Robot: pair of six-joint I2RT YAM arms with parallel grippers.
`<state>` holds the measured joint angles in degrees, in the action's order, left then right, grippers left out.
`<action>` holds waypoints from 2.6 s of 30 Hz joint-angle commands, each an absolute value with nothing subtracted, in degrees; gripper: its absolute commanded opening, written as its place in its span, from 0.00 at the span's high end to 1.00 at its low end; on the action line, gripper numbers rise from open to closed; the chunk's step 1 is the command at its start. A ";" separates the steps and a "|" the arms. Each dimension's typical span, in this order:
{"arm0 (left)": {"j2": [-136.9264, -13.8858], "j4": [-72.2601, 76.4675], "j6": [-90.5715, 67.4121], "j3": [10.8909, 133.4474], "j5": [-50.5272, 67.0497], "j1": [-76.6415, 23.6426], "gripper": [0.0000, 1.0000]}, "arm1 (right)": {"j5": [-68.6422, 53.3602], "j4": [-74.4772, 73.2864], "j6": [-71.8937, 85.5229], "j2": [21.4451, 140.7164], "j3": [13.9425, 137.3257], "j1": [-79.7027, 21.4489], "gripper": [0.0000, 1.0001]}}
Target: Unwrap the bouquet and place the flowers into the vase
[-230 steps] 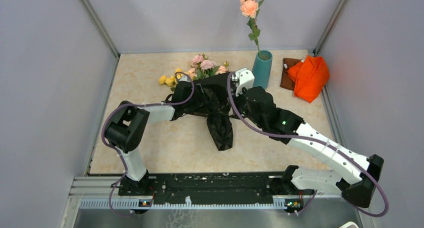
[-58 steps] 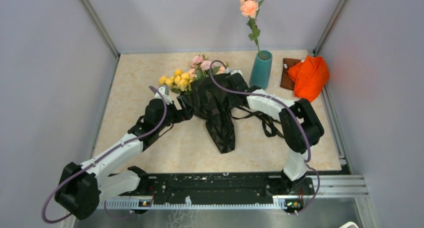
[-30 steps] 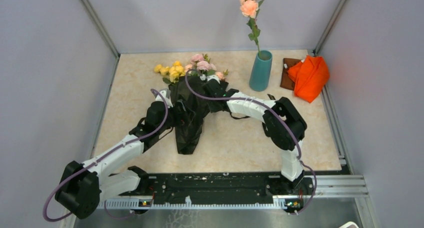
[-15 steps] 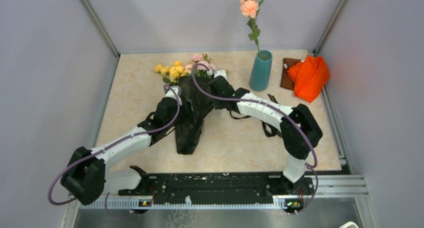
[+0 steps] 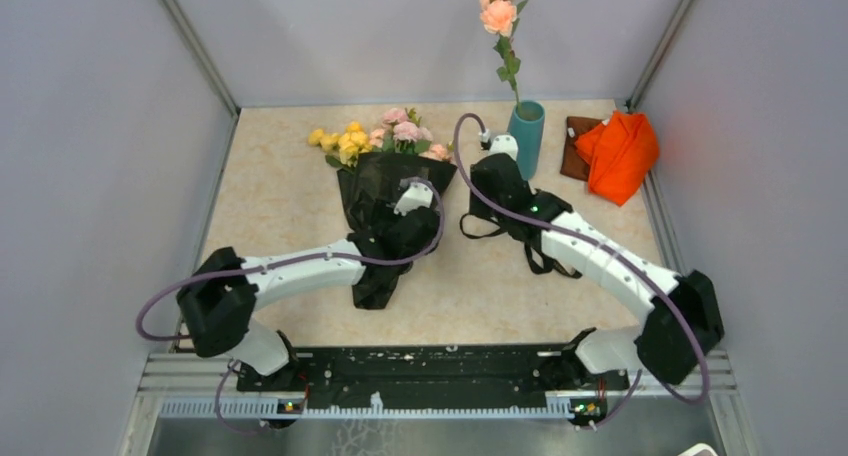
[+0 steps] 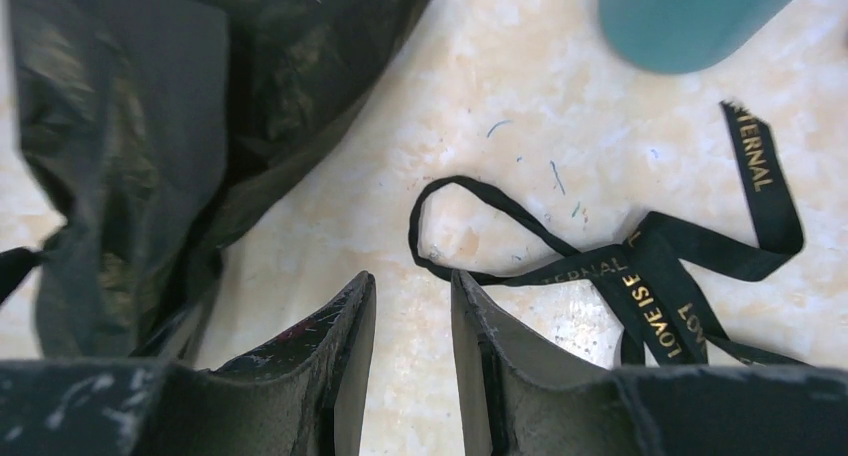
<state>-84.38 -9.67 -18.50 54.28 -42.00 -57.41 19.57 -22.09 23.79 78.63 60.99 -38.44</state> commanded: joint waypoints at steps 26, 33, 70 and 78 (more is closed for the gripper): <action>-95.85 -63.29 -53.66 74.08 -74.05 -57.75 1.00 | 16.70 -20.31 23.73 64.11 54.54 -37.62 0.64; -92.18 -78.94 -71.83 68.40 -70.64 -52.62 0.93 | 11.28 -15.24 23.86 68.71 53.87 -37.66 0.64; -76.23 -80.95 -83.33 78.30 -67.27 -59.61 0.01 | 2.13 -16.47 19.21 110.45 90.04 -47.83 0.64; -65.02 -75.39 -79.16 72.78 -68.31 -61.46 0.01 | -4.67 -18.01 21.59 125.93 106.54 -53.06 0.64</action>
<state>-69.87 -79.02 -82.19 75.40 -66.41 -61.14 -0.21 -16.97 20.34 120.60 98.00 -50.19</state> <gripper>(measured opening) 0.989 0.359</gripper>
